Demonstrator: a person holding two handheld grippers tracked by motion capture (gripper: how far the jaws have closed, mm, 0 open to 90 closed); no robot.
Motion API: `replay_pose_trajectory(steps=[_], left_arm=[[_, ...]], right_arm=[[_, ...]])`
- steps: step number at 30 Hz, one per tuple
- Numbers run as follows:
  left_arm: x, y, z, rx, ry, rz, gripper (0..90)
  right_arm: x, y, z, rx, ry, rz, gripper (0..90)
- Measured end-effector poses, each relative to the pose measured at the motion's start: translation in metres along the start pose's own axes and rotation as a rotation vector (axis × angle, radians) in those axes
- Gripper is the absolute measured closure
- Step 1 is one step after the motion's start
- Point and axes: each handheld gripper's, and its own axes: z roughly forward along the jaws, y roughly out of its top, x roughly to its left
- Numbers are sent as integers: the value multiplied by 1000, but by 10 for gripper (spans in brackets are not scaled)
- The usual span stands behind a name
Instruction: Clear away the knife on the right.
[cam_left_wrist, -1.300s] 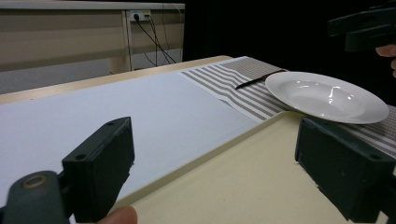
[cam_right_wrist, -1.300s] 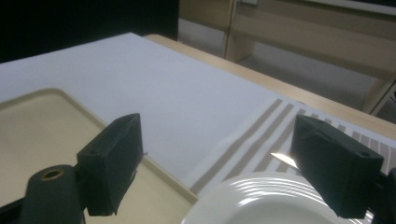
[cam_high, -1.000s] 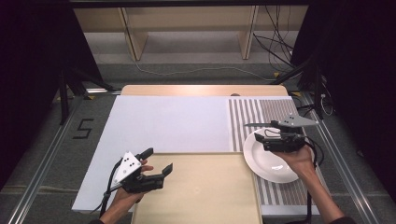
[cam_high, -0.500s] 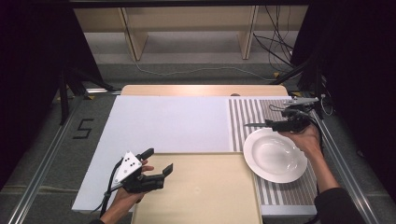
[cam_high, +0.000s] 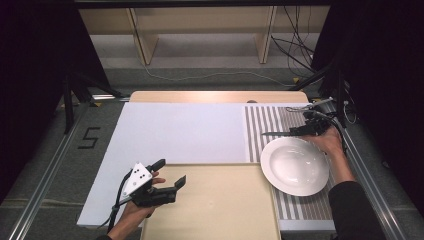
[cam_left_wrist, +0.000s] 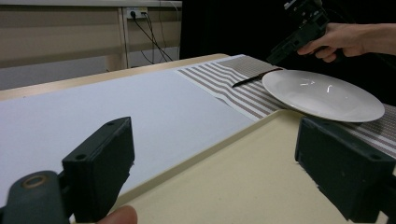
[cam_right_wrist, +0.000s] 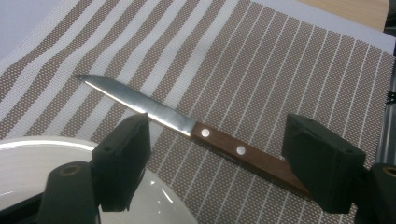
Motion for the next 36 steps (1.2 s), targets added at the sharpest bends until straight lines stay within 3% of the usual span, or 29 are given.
replay_pose_trajectory(steps=[7,13,24,35,36], left_arm=[[-1,0,0,1,1,1,119],[1,-1,0,6,5,-12,119],[1,-1,0,4,1,-11,120],[0,0,-1,-4,1,-12,120],[0,0,-1,-5,-1,-13,120]], right_arm=[[-7,4,11,69,0,-3,271],[-11,3,20,136,-28,-16,273],[-11,8,25,172,-23,-64,278],[-13,6,36,221,-11,-55,292],[-13,5,37,231,3,-37,312]])
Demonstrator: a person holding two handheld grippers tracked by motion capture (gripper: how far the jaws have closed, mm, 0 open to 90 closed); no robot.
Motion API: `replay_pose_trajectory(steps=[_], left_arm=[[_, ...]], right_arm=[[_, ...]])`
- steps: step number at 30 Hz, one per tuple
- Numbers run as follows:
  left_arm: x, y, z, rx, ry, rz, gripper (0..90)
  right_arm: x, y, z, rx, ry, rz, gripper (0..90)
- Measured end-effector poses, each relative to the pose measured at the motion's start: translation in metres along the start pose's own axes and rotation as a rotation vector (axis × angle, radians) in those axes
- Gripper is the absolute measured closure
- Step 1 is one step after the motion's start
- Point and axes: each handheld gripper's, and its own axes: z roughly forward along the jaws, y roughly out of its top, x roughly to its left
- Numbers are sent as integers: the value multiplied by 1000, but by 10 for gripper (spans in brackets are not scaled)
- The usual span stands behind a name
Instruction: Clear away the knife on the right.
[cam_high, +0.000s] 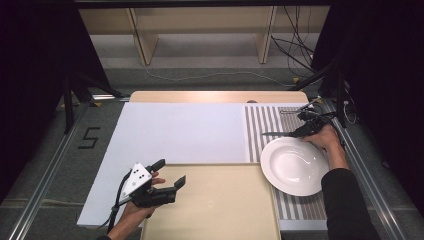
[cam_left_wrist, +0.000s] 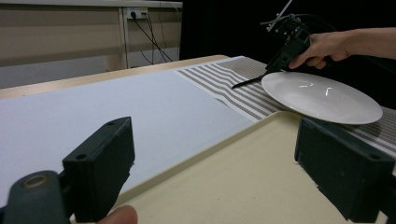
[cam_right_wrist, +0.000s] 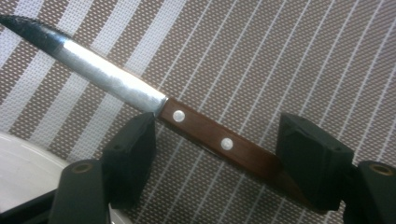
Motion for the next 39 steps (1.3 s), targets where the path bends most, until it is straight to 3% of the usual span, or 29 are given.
replay_pose_trajectory(steps=[9,12,15,20,32,36,39], left_arm=[[0,0,0,3,4,1,120],[1,0,0,5,5,2,120],[1,0,0,2,3,0,121],[1,0,0,3,4,-1,121],[0,0,0,2,4,1,122],[0,0,-1,1,5,0,123],[0,0,-1,1,5,1,123]], right_arm=[[0,0,-2,19,5,-12,352],[-1,1,-2,31,-7,-29,354],[1,1,-2,71,-50,-87,384],[3,3,-2,76,-50,-103,424],[7,3,-4,90,-24,-134,546],[8,4,-4,102,3,-144,663],[10,4,-4,102,9,-148,704]])
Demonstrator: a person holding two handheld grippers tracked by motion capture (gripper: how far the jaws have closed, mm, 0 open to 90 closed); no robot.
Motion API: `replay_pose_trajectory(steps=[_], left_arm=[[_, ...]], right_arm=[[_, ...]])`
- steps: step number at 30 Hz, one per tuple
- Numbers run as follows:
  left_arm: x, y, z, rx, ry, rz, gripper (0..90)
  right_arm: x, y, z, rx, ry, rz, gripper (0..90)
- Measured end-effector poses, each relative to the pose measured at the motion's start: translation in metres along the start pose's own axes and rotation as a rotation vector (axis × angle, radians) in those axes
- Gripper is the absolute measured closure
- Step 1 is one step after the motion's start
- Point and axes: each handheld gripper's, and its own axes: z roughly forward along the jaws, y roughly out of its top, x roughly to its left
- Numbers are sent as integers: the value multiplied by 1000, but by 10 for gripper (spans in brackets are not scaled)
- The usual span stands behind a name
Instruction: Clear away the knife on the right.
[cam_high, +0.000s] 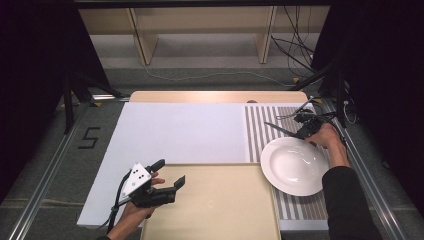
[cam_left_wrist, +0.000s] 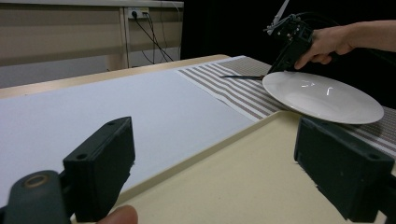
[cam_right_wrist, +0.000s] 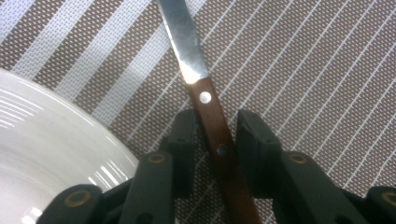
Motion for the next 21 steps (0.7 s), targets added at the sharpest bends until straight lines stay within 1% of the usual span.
replay_pose_trajectory(steps=[6,10,13,16,19,21], left_arm=[[0,0,0,1,0,0,123],[0,0,0,1,0,0,124],[1,0,0,1,2,2,125],[1,0,0,3,2,3,125],[1,0,0,3,3,3,125],[1,0,1,2,4,1,126]], right_arm=[[2,1,0,7,8,-24,766],[3,2,0,11,1,-34,771],[6,2,-1,14,-13,-54,774],[9,4,-1,22,-57,-101,775],[9,4,-3,11,-90,-115,775],[9,4,-5,-8,-112,-122,776]])
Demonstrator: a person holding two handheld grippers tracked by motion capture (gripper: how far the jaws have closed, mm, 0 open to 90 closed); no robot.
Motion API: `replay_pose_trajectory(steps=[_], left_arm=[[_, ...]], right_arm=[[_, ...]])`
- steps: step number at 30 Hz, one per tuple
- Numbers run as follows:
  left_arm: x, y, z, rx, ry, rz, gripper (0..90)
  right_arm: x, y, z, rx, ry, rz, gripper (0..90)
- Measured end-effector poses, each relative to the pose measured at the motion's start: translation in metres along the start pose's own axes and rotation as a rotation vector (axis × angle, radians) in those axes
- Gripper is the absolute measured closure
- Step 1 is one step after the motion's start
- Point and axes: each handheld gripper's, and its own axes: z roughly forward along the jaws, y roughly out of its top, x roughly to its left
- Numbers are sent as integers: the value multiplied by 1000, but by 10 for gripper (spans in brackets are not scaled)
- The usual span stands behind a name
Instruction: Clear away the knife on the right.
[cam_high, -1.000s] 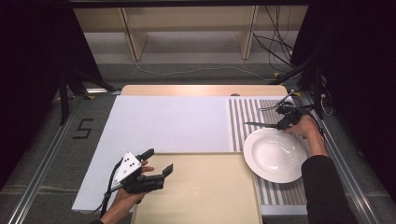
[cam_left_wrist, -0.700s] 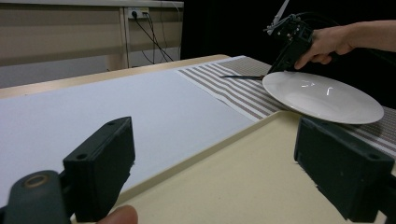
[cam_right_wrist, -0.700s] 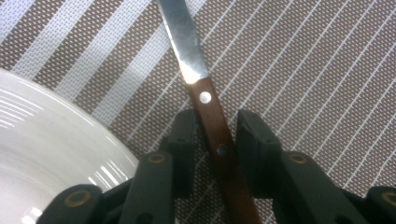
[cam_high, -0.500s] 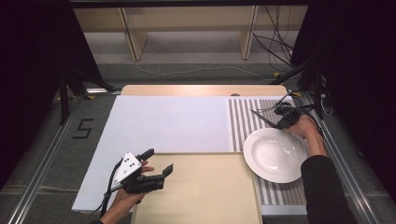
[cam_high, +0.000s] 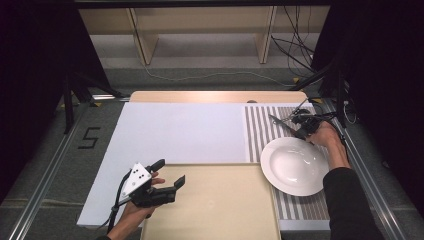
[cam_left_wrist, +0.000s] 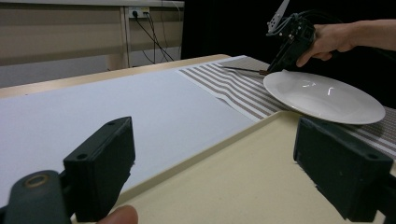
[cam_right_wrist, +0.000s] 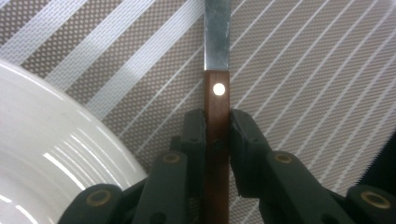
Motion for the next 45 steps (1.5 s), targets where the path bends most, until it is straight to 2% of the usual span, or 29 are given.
replay_pose_trajectory(steps=[5,8,12,14,18,25,28,29,32,35,38,45], left_arm=[[0,0,0,1,0,3,125],[0,0,0,0,1,3,125],[0,0,0,1,4,2,125],[0,0,0,2,4,1,125],[-1,0,0,0,5,3,125],[0,0,-1,-3,8,-1,125],[0,0,-1,-4,8,1,124],[0,0,-1,-4,8,1,124],[-1,0,-1,0,9,4,124],[-1,1,-1,-2,11,7,123],[-1,2,-3,-9,12,10,123],[-1,1,-3,-10,15,5,122]], right_arm=[[-1,0,-11,-45,-52,-7,776],[-4,-1,-22,-111,-55,30,776],[-2,-3,-41,-181,-55,27,775],[4,-3,-51,-225,-41,23,775],[22,-3,-65,-276,-27,-7,775],[49,-4,-79,-329,-33,-54,775],[58,-8,-86,-374,-12,-38,775],[58,-8,-86,-374,-12,-38,775],[68,-14,-91,-425,31,-10,775],[74,-17,-94,-427,46,-10,775],[80,-23,-104,-478,84,13,775],[99,-35,-107,-497,135,33,775]])
